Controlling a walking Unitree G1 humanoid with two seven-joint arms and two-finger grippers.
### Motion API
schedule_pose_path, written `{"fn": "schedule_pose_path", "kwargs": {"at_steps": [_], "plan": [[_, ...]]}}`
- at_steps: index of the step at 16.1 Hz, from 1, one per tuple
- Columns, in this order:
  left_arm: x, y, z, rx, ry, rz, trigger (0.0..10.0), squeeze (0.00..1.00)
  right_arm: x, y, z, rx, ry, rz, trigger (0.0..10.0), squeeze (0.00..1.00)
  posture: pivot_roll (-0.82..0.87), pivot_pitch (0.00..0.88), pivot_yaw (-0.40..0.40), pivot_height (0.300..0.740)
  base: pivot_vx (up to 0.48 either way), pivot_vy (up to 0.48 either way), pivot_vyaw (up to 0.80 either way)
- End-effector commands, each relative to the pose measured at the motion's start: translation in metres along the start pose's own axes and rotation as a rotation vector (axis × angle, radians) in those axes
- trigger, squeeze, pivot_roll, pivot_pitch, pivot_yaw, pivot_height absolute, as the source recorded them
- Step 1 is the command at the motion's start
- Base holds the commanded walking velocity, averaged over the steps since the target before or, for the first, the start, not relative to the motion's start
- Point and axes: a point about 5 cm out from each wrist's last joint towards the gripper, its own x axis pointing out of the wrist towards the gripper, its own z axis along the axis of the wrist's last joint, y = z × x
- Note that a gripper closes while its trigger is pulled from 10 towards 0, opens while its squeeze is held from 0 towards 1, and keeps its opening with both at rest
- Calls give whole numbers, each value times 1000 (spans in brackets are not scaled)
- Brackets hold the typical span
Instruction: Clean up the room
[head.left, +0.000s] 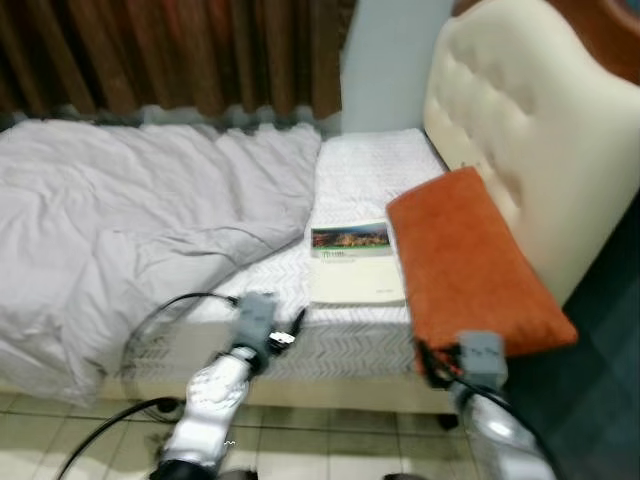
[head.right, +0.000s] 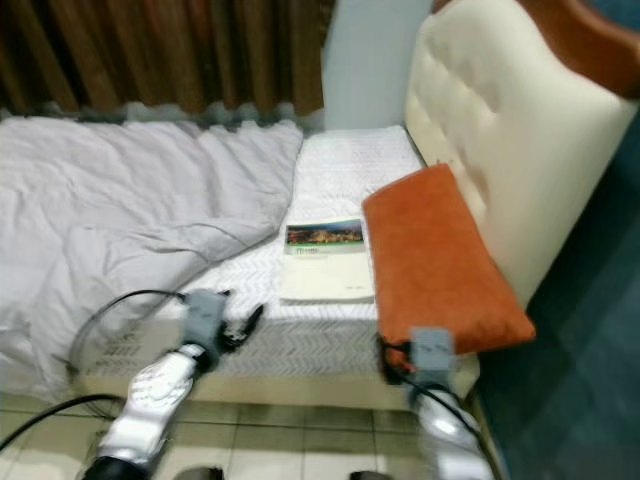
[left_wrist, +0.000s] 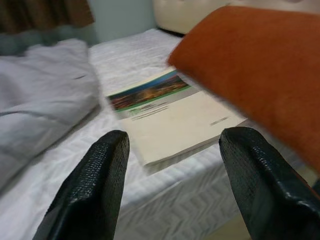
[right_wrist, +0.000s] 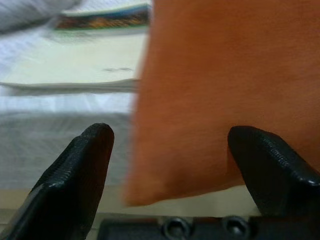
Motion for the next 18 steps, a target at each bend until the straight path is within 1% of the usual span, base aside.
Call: {"fn": "schedule_pose_path", "kwargs": {"at_steps": [1,5,6,8,9,11,12,13,14,15,16,18], "plan": [[-5,15,-1,8,9,44,10000,0,4,12,5,11,-20,32,10000,0,4,0,-28,594,382,-289,0],[-6,15,0,13,0,52,10000,0,2,12,4,9,-19,37,10000,0,7,0,-28,594,388,-278,0],[-6,16,0,14,0,61,10000,0,2,12,4,9,-24,36,10000,0,7,0,-29,594,461,0,0],[-7,17,0,18,-7,78,10000,0,0,11,12,21,-86,30,10000,0,9,0,-29,594,0,0,0],[-8,18,1,23,-13,80,10000,0,-3,11,29,20,-191,37,10000,0,7,0,-30,594,0,0,0],[-9,18,2,27,-17,82,10000,0,-8,11,50,-6,-298,44,10000,0,2,0,-31,594,0,0,0],[-10,18,2,29,-21,84,10000,0,-14,8,66,-17,-374,32,10000,0,0,0,-30,594,0,0,0],[-10,17,2,30,-23,84,10000,0,-17,6,73,-15,-409,26,10000,0,-4,0,-28,594,0,0,0],[-10,17,2,30,-23,84,10000,0,-17,6,73,-15,-409,26,10000,0,-4,0,-28,594,0,0,0],[-11,17,3,32,-26,80,10000,0,-22,4,83,0,-451,11,10000,0,-9,0,-26,594,0,0,0],[-11,15,3,33,-29,69,10000,0,-30,-5,82,32,-447,-23,10000,0,-20,0,-26,594,0,0,0],[-12,12,3,33,-30,59,10000,0,-36,-15,63,60,-371,-54,10000,0,-19,0,-26,594,0,0,0]]}}
